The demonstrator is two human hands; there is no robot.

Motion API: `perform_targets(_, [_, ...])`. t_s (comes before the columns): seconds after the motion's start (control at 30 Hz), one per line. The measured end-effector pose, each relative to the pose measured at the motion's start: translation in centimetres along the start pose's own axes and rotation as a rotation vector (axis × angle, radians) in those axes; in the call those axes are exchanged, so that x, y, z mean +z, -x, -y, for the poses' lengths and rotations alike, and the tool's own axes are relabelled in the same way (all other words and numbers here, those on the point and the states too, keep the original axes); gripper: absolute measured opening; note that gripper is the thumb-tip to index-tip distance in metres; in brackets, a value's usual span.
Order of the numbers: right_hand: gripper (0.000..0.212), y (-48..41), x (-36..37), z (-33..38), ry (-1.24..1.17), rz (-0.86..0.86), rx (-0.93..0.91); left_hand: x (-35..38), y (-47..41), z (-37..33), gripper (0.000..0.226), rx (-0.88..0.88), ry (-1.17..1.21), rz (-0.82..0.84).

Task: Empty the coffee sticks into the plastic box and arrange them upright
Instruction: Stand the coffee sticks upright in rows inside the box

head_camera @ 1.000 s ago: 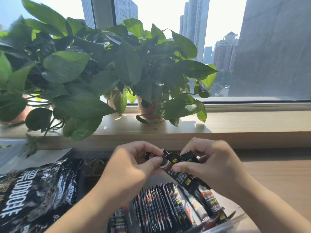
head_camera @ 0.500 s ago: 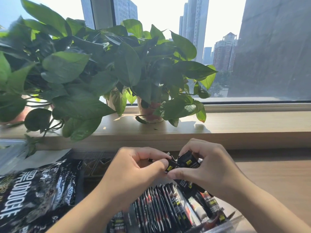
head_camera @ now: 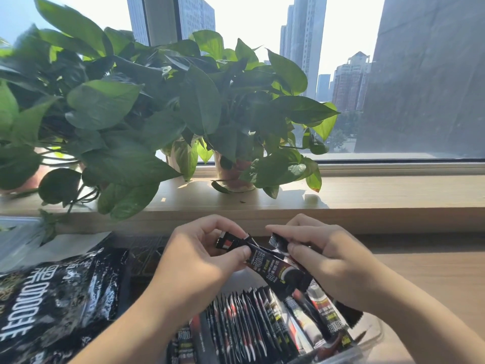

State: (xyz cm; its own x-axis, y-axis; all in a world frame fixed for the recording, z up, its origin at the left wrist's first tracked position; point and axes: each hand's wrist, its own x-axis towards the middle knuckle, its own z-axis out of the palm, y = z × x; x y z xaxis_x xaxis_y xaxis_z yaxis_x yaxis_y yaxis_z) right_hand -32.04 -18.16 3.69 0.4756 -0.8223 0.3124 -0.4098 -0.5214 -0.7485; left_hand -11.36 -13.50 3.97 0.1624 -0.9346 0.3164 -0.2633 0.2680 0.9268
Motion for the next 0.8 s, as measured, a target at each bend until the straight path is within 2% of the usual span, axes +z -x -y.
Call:
perform_targets(0.1, [0.037,-0.1,-0.1,-0.1,-0.065,-0.068,-0.052,0.1,0.0,0.0,0.015,-0.012,-0.005,-0.007])
perform_targets(0.17, [0.037,0.0,-0.3,0.1,-0.209,-0.131,-0.067,0.2,-0.1,0.3,0.013,-0.023,-0.016,-0.013])
perform_targets(0.27, [0.026,0.3,-0.3,0.7,-0.299,-0.166,-0.103,0.3,0.0,0.3,0.020,-0.072,0.010,0.026])
perform_targets(0.47, [0.026,0.1,1.4,0.5,-0.095,-0.237,-0.151,0.5,-0.1,0.5,0.016,-0.127,0.077,0.057])
perform_targets(0.6, [0.027,0.2,1.2,0.7,-0.098,-0.252,-0.166,0.4,0.0,0.5,0.007,-0.123,0.067,0.102])
perform_targets(0.67, [0.030,0.2,1.4,0.9,-0.064,-0.261,-0.200,0.3,0.0,0.6,0.009,-0.095,0.037,0.103])
perform_targets(0.8, [0.038,0.2,1.3,1.1,0.032,-0.425,-0.214,0.2,0.0,0.5,0.013,-0.056,0.040,0.061])
